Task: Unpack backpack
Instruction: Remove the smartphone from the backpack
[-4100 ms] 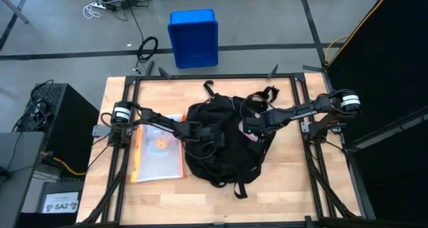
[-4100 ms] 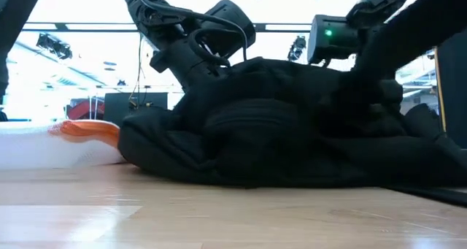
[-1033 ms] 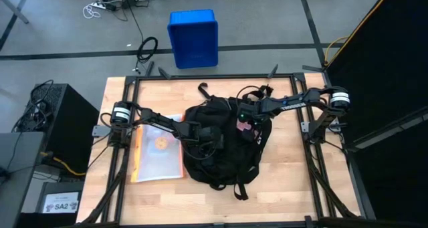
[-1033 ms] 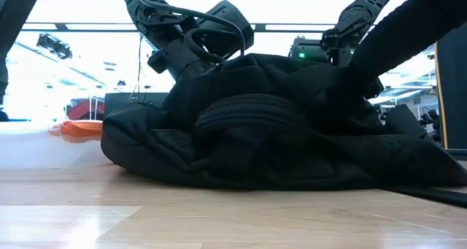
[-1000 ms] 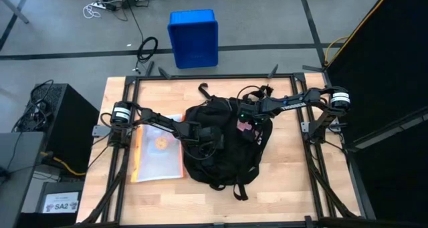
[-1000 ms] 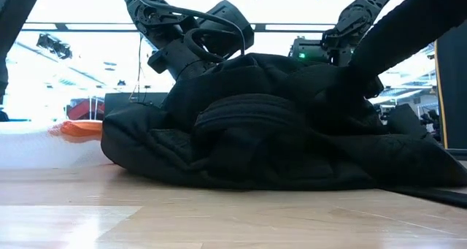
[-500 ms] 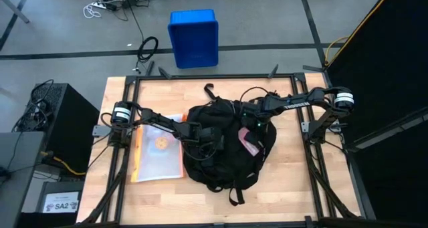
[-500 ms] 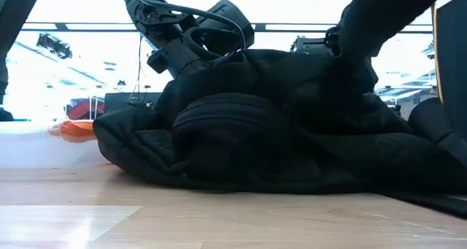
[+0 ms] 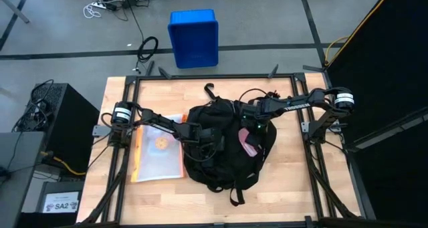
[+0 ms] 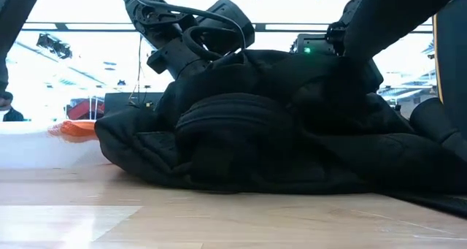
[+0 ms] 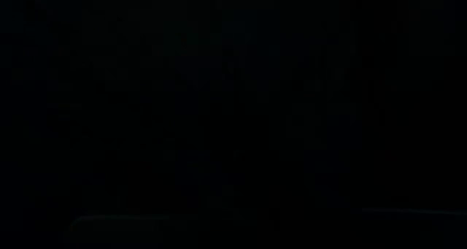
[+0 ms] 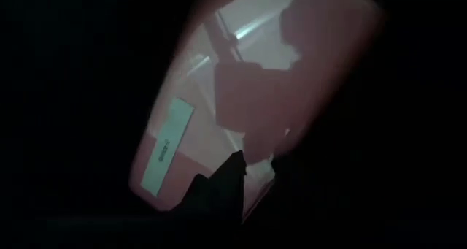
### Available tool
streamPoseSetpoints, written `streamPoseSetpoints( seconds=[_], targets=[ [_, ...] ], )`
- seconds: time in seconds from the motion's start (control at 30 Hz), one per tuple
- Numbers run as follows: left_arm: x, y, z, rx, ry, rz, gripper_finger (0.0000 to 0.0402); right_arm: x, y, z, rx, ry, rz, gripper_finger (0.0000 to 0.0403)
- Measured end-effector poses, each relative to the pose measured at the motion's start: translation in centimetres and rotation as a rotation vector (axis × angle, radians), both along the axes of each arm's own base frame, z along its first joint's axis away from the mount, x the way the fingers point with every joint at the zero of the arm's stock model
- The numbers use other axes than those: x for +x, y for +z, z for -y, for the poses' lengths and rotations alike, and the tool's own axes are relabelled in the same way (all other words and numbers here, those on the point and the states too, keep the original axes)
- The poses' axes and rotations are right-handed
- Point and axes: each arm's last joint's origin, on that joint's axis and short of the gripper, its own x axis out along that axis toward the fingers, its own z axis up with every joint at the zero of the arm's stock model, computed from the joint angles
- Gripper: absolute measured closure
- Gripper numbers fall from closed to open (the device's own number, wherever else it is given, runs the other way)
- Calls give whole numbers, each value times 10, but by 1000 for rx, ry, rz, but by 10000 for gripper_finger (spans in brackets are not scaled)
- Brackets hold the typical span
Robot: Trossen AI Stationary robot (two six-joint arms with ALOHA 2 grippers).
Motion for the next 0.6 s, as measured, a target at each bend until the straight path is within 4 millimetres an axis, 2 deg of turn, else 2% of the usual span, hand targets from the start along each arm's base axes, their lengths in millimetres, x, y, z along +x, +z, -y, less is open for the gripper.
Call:
streamPoseSetpoints(
  seconds=[0.2, 0.37, 0.5, 0.6],
  targets=[
    [-2, 4, 0, 20, -17, -3, 402, 0, 0, -2, -6, 32, 8, 267],
    [-14, 19, 1, 76, 6, -67, 402, -5, -7, -5, 1, 46, -8, 198],
    [-22, 35, 3, 151, 42, -65, 402, -12, -15, -3, 86, 30, 16, 154],
    [-20, 39, 3, 157, 51, -35, 402, -10, -22, -2, 168, -15, 116, 132]
  ],
)
